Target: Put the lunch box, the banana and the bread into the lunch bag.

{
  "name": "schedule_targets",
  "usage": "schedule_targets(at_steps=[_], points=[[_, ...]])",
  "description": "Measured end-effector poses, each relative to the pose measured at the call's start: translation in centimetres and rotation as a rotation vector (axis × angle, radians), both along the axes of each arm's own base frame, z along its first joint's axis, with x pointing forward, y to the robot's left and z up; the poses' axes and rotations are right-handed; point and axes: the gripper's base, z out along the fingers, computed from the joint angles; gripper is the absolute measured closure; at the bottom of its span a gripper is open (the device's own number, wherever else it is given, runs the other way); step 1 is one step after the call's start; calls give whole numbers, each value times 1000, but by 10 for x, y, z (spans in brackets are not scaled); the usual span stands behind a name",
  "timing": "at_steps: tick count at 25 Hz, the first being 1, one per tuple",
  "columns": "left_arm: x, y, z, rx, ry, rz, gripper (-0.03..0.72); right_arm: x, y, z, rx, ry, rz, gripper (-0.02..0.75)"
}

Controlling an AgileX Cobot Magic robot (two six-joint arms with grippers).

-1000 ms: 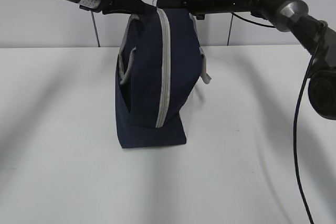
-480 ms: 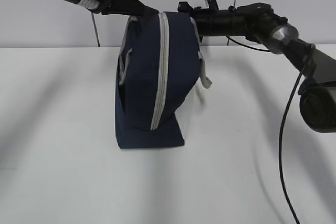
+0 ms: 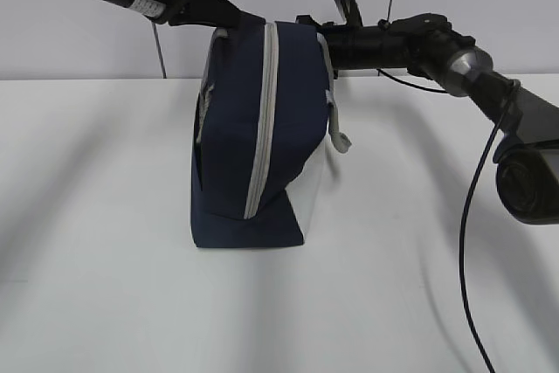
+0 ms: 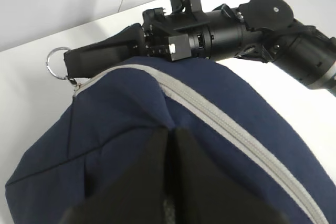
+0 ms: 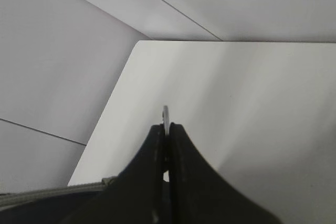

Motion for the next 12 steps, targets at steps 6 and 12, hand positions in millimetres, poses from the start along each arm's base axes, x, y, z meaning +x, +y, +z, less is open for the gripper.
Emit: schedule_targets(at_steps=[6,12], points=[[0,0,0,-10,17,12,651,1,0,0,4,-5,-11,698],[-2,-1,4,-43,49,25,307,6,-9,-8,-28,-48,-53,311]])
